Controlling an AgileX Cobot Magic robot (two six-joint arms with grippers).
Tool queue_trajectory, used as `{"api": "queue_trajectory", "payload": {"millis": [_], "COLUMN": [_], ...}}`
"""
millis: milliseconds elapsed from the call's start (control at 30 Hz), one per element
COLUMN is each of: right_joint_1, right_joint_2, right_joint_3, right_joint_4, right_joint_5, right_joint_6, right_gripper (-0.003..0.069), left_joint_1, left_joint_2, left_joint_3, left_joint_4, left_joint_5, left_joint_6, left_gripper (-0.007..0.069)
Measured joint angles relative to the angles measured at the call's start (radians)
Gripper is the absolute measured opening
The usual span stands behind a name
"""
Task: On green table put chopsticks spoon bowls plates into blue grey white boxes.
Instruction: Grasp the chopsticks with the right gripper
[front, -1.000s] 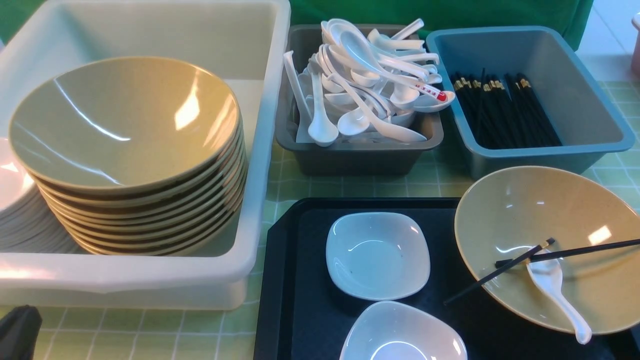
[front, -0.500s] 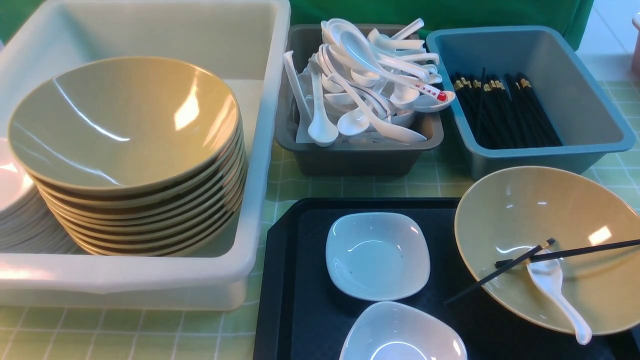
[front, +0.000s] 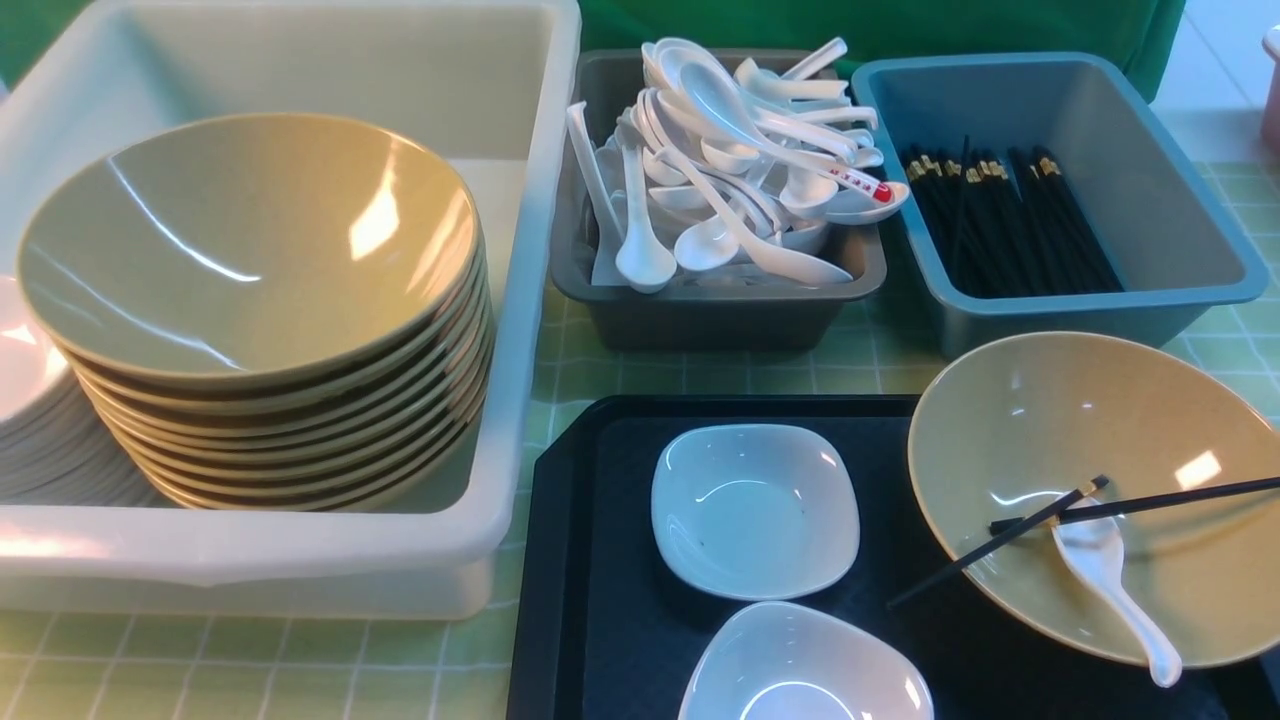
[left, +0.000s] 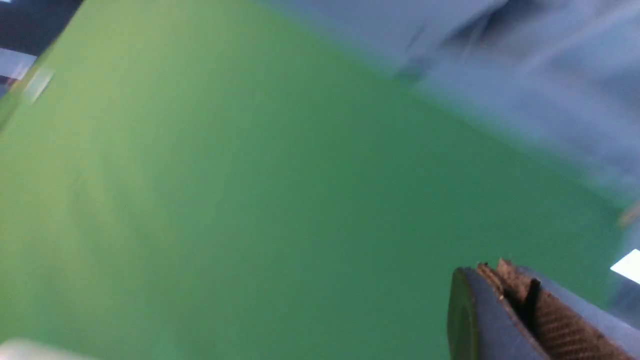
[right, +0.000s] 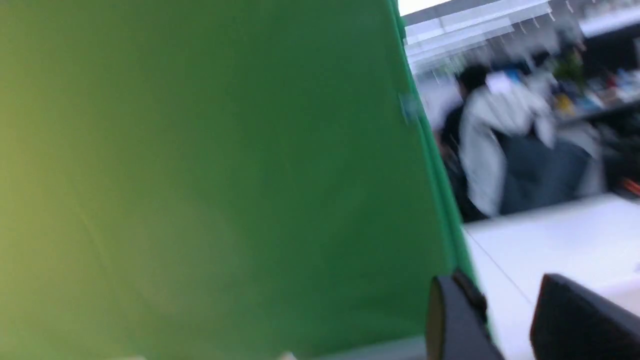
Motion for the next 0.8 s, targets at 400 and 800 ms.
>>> {"api": "queue_trajectory", "payload": {"millis": [400, 800], "right_joint_1": [0.000, 0.129], "right_joint_2": [0.299, 0.618], "right_joint_3": [0.001, 0.001], "right_joint_4": [0.193, 0.614], "right_joint_5": [0.448, 0.665], "right_joint_6": [-0.550, -1.739], "right_gripper": [0.0236, 0.0236], "left_joint_1": [-0.062, -0.411], "left_joint_2": [0.307, 0.469], "left_joint_3": [-0.006, -0.005], "left_joint_4": [-0.100, -1.097], "left_joint_5": [0.511, 0.526], "left_joint_6": [0.189, 1.255], "left_gripper": [-0.0001, -0.0001]}}
